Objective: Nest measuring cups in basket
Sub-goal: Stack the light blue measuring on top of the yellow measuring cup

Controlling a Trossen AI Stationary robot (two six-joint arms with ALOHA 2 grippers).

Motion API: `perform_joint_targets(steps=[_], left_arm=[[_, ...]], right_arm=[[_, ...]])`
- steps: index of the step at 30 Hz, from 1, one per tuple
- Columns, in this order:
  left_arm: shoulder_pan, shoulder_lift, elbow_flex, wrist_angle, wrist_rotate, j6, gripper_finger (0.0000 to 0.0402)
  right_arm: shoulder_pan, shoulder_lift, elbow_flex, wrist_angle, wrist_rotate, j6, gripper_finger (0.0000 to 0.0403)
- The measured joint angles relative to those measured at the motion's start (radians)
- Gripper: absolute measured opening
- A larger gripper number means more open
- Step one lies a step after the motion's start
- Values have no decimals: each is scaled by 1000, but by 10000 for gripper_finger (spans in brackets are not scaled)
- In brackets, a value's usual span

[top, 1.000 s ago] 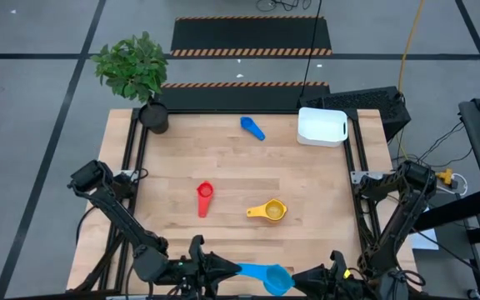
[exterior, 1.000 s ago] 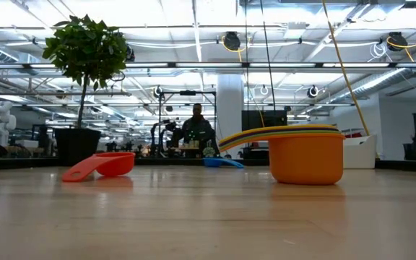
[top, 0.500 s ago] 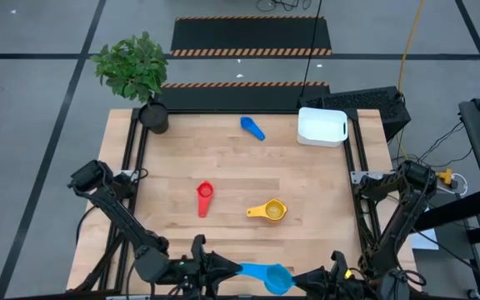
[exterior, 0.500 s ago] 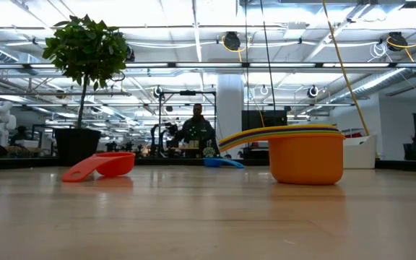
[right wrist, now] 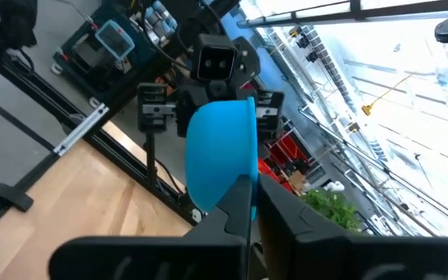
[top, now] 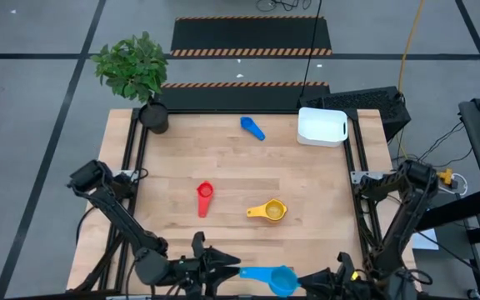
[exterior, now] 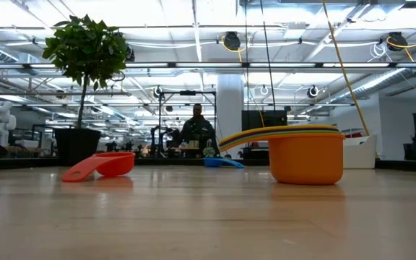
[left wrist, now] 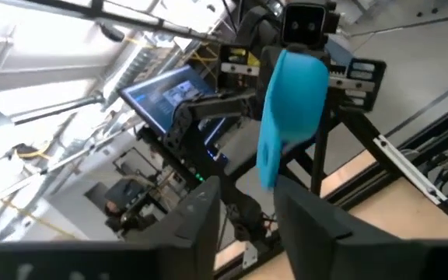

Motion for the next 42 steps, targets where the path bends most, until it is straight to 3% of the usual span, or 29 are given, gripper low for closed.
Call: perform_joint_targets(steps=[8,11,16,20,23,26,31,36,40,42], left_arm=[[-36,-29,0,-1,-129,-94,171],[-39,-53,0,0,-208,-156,169],[-39,-90,0,-2,-350,-397,155],[-48,-108,0,-2,-410,-502,144],[-57,-110,0,-2,-413,-496,137],[-63,-109,0,-3,-438,-385,137],[-64,-109,0,1,-648,-174,136],[-64,-109,0,53,-699,-309,136],[-66,-109,0,82,-698,-347,136],[-72,-109,0,74,-677,-317,136]], right_arm=[[51,-26,0,0,0,-1,2],[66,-28,0,-2,0,-22,2],[73,-28,0,-4,1,-39,2],[73,-28,0,-17,3,-41,2],[73,-28,0,-22,5,-41,2],[73,-28,0,-33,7,-41,2],[74,-37,-24,-32,7,-58,2],[76,-100,-126,-32,2,-74,2],[74,-200,-260,-30,-6,-21,2],[65,-255,-332,-23,-59,30,2]])
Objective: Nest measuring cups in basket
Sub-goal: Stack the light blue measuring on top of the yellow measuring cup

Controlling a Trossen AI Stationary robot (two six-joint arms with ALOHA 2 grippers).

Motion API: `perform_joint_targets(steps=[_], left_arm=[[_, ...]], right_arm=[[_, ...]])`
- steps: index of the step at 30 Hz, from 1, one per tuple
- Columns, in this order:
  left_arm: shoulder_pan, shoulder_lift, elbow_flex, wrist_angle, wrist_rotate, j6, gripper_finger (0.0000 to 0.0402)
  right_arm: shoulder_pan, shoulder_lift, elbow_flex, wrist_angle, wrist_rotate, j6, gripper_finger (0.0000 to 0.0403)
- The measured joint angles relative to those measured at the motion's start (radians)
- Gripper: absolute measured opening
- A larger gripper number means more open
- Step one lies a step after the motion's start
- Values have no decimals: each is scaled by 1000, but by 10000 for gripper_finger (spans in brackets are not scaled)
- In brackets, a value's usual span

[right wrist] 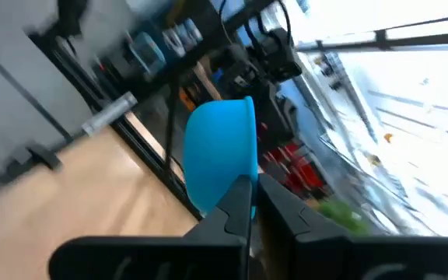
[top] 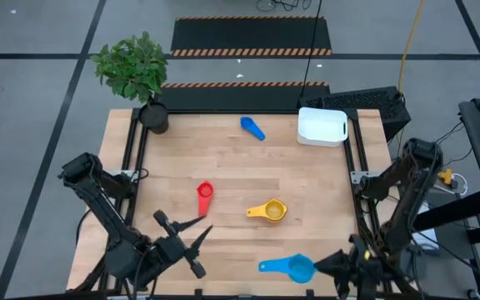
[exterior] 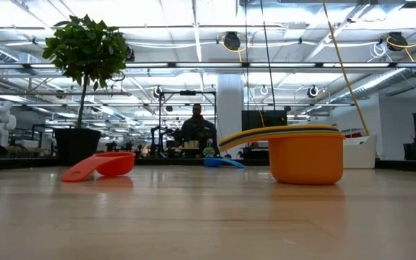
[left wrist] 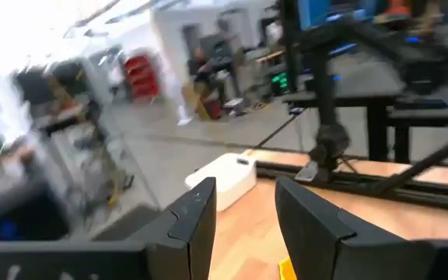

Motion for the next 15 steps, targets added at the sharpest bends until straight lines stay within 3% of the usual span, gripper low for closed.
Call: perform_joint_targets(steps=[3,7,11,15], left_arm=[[-6,0,0,-93,149,55,136],[14,2,0,-314,472,54,136],[79,11,0,-399,644,63,136],[129,41,0,-414,770,89,137]], right_arm=[[-24,-80,-98,30,-134,96,2],[-84,-148,-187,90,-276,209,2],[-149,-161,-229,90,-399,280,2],[-186,-147,-231,90,-410,299,2]])
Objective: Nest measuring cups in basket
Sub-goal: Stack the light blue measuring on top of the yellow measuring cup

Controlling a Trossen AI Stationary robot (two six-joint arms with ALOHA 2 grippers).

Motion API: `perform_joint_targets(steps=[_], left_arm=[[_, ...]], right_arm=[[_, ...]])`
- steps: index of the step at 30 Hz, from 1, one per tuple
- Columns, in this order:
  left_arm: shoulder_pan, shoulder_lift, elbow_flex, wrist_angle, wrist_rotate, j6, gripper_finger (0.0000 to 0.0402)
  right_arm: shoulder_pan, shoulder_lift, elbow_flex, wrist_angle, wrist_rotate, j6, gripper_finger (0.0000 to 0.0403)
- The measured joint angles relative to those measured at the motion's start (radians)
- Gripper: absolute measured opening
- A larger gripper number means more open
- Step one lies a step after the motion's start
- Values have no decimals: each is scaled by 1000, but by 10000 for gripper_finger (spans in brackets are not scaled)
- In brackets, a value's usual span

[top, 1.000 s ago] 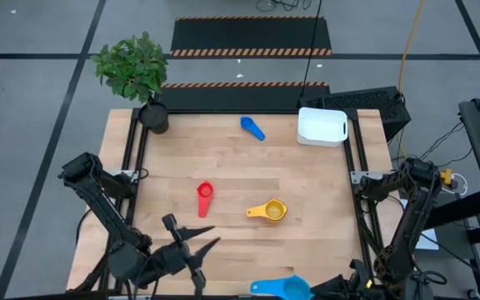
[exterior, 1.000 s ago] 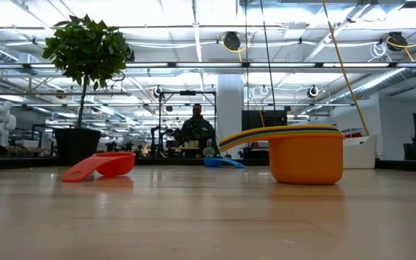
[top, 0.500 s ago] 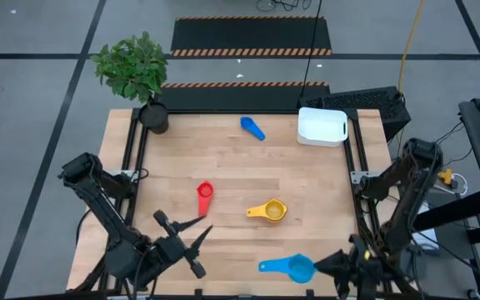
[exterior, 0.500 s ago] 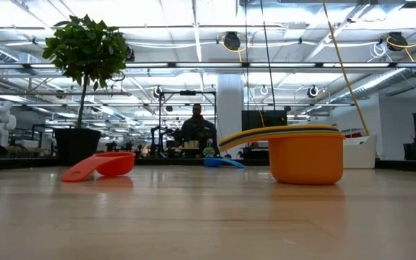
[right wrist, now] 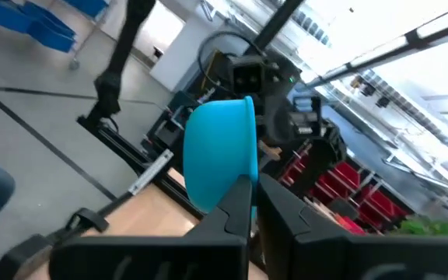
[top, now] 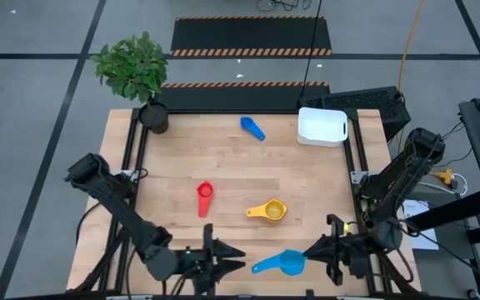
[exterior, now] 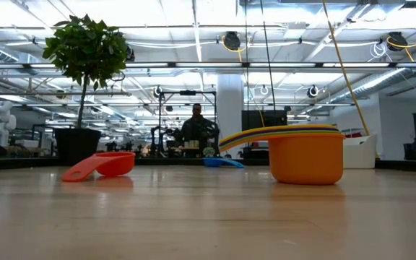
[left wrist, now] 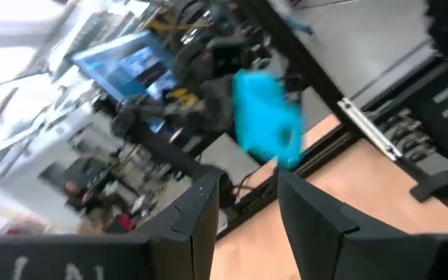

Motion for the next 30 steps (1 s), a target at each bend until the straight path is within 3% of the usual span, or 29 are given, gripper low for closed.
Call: perform_joint_targets(steps=[5,11,15,22,30], left_arm=[[8,28,0,-2,-19,42,167],[13,26,0,41,-30,-5,238],[25,25,0,51,-22,-40,258],[52,26,0,50,19,-70,233],[71,26,0,64,3,-77,188]], right_arm=[[-6,2,0,0,9,-2,2],[-6,2,0,0,55,-5,2],[-6,2,0,0,55,-2,2],[-6,2,0,54,136,2,2],[-9,2,0,66,132,14,2]])
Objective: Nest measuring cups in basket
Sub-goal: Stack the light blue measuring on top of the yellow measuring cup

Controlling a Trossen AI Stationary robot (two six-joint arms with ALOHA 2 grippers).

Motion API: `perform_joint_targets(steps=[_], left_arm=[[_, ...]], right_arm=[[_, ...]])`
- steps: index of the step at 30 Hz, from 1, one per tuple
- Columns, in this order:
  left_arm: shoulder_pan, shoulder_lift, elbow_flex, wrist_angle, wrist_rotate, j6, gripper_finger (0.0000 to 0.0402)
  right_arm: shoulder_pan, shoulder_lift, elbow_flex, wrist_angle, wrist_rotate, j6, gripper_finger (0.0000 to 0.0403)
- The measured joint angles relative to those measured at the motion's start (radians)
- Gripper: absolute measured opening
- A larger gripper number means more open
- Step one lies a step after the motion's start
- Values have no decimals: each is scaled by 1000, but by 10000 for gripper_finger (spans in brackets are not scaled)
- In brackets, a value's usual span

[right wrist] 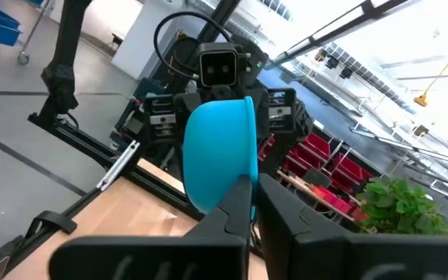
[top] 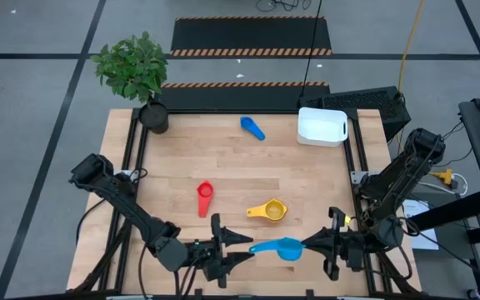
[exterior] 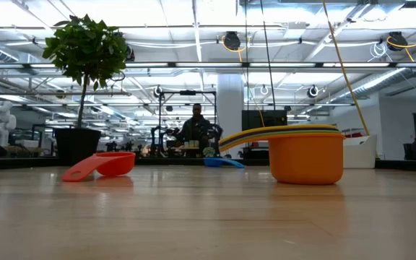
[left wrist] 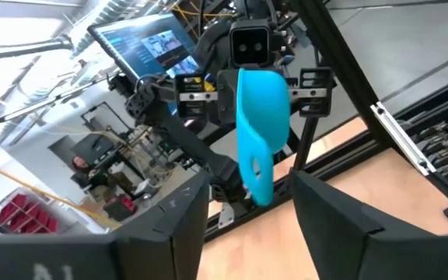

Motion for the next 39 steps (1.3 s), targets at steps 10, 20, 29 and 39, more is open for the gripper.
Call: perform_joint_targets(steps=[10,20,29,39], left_arm=[[12,0,0,21,-15,-41,161],[12,0,0,43,-98,-51,161],[30,0,0,45,-131,-116,161],[33,0,0,44,-143,-128,147]], right_arm=[[-30,0,0,9,2,68,2],[-37,0,0,8,78,91,2],[-37,0,0,8,76,91,2],[-37,0,0,8,76,91,2]])
